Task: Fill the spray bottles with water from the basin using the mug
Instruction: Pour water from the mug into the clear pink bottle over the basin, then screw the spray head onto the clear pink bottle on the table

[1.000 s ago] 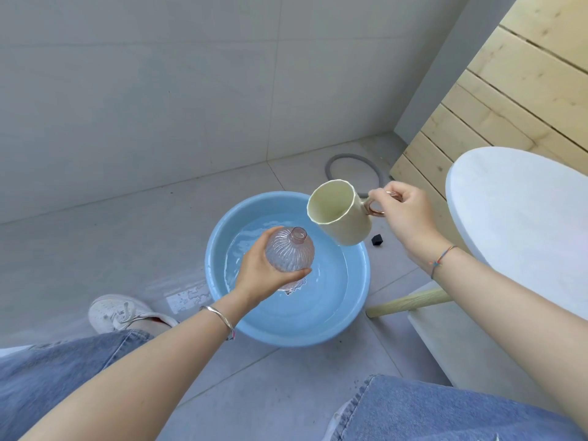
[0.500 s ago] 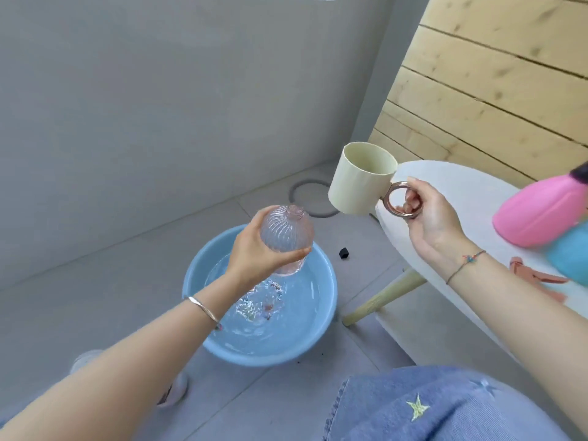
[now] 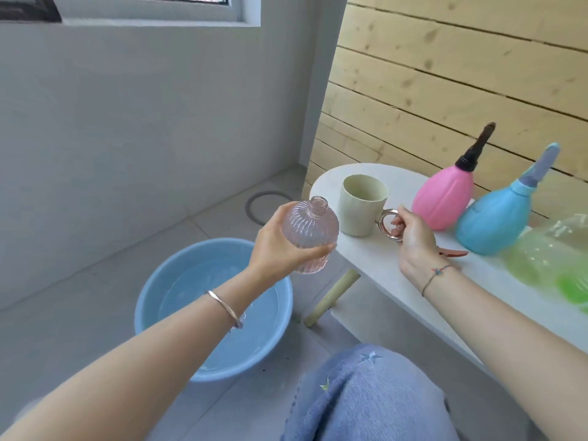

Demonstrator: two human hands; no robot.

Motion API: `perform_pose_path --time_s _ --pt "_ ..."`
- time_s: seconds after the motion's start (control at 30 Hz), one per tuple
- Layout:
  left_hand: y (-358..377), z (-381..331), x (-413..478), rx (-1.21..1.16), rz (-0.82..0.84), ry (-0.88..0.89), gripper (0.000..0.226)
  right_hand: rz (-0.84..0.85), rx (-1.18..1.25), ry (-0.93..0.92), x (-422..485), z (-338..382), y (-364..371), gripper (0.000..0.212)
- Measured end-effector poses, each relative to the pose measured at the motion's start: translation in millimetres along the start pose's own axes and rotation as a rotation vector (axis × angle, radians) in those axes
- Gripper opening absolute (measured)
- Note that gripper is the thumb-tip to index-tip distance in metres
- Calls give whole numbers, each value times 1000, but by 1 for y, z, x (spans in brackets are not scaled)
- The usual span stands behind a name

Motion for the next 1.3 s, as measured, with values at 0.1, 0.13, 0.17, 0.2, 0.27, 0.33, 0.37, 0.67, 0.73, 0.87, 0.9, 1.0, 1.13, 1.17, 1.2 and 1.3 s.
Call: perform_pose_path --time_s 0.1,0.13,0.17,0.2,0.27,0.33,0.37,0.67,0.73,0.87,0.9,1.0,1.13,1.17,1.2,1.3 --pt "13 -7 -2 24 25 17 87 -3 -28 36 -1 -6 -6 36" --pt "12 -6 -2 33 21 16 86 9 -46 34 -3 -6 -5 36" --pt "12 -6 -1 35 16 13 86 20 -70 28 -3 -5 -6 34" --pt "11 -5 -1 31 8 5 86 37 -97 23 -3 -3 -6 33" --pt "8 -5 0 20 -7 -10 87 95 -145 18 -2 -2 -5 29" --pt "6 -9 1 11 -20 -18 86 165 -206 1 -1 3 -6 28" --pt "6 -13 1 6 -21 -15 84 196 -260 -22 0 6 -8 29" --pt "29 -56 1 -40 34 36 85 158 -719 -544 1 65 -76 14" --pt "40 -63 -1 -51 53 37 90 151 -930 -531 6 57 -94 26" --pt "65 -78 -11 -46 113 45 84 222 -1128 -444 3 37 -113 44" --pt "70 -81 -14 -43 126 46 77 252 -1124 -453 1 35 -113 40" --pt "90 -87 -23 -54 161 50 75 301 -1050 -513 -4 32 -114 21" --pt "115 -90 -34 -73 227 63 70 162 -886 -493 6 43 -134 20" --pt "122 -90 -36 -82 238 70 69 95 -759 -466 8 54 -145 23" --pt "130 -92 -39 -89 250 75 70 40 -595 -434 8 70 -157 21" --pt "156 -93 -48 -117 307 63 79 -9 -176 -341 1 119 -183 11"
Point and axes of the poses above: each hand's wrist, its own x-axis towards the middle knuckle, its own y-axis out of the palm, z = x × y, the point moved 7 cm from there along x, towards the middle knuckle, and after that the axes turned 10 degrees about -z, right-handed, at the moved point
